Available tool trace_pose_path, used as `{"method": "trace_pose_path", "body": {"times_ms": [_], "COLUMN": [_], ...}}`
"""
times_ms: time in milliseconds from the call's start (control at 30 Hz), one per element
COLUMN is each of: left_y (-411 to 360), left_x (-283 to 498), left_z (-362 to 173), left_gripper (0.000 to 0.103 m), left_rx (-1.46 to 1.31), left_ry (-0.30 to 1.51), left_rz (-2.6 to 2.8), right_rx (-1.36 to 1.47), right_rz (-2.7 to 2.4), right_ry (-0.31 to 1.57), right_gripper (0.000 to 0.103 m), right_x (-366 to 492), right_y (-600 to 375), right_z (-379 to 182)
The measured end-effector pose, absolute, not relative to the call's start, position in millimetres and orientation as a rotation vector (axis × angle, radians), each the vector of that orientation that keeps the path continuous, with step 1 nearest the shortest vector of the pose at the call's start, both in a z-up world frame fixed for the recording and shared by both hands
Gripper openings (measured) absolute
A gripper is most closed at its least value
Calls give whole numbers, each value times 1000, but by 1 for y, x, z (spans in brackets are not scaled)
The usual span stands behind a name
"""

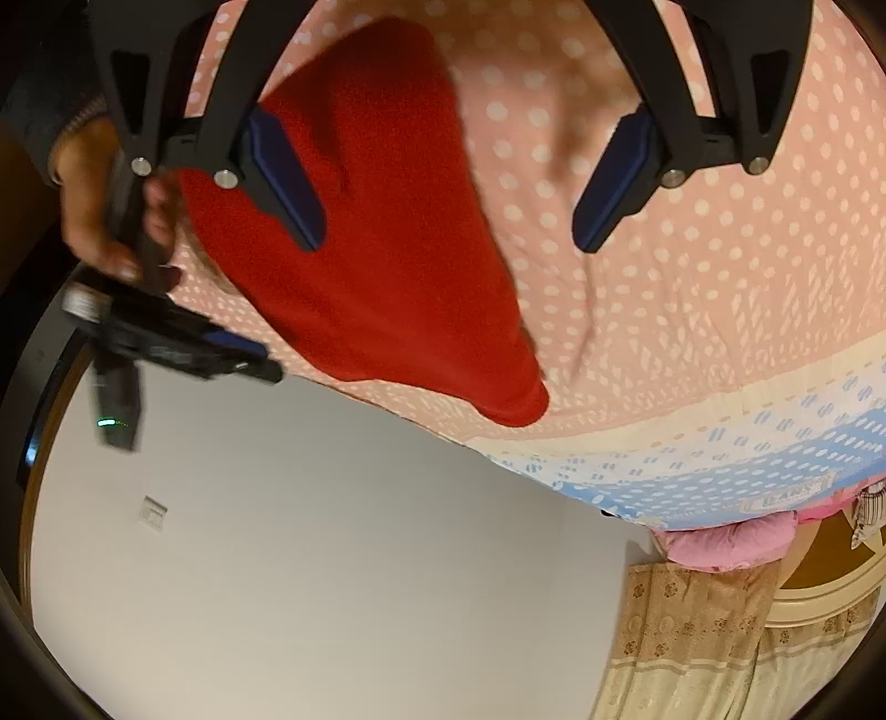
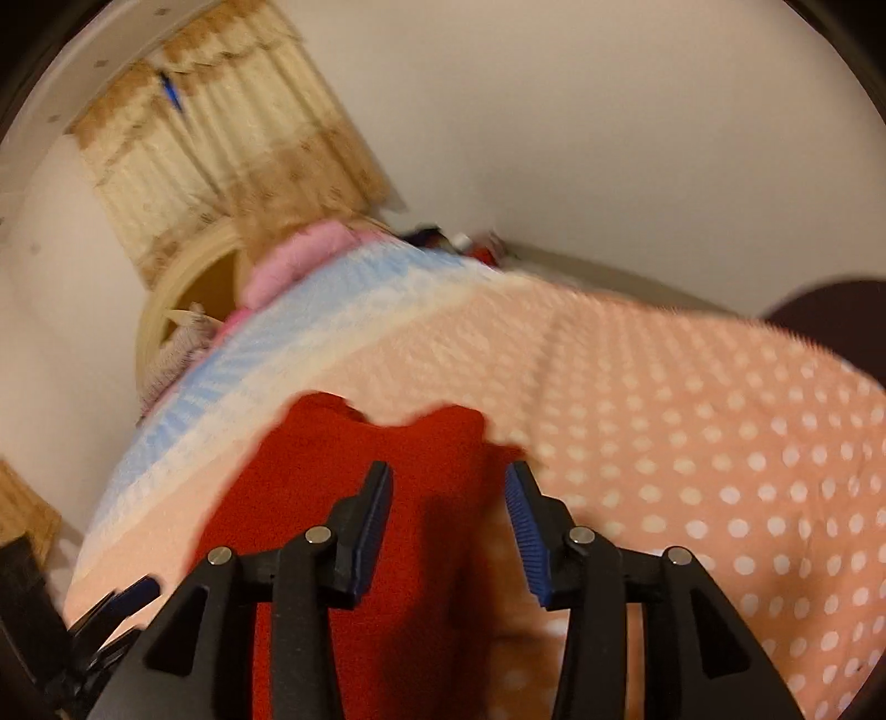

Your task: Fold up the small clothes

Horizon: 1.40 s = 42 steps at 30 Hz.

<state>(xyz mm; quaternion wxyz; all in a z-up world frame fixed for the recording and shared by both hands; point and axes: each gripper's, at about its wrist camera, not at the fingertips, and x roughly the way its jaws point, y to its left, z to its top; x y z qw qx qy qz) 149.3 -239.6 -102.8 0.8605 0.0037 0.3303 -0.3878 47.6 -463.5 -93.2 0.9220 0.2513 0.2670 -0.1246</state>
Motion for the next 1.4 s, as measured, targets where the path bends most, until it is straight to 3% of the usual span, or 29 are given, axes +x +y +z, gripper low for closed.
{"method": "trace_pose_path", "body": {"times_ms": [133, 267, 467, 967, 1400], "left_y": [-249, -241, -229, -194, -195], "left_x": [159, 166, 152, 88, 82], "left_z": [-123, -138, -122, -50, -47], "left_gripper": [93, 100, 99, 101, 101], "left_rx": [82, 20, -8, -50, -50], "left_ry": [746, 789, 793, 584, 563], "left_rz": [-749, -745, -735, -791, -782], "right_rx": [480, 501, 535, 177, 188], "right_rz": [-112, -77, -106, -251, -255], "right_ry": [577, 761, 690, 484, 461], "right_gripper": [54, 54, 54, 65, 68], "right_x": [52, 66, 46, -56, -66], "right_y": [-432, -420, -423, -341, -342], "right_z": [-86, -122, -105, -15, -9]}}
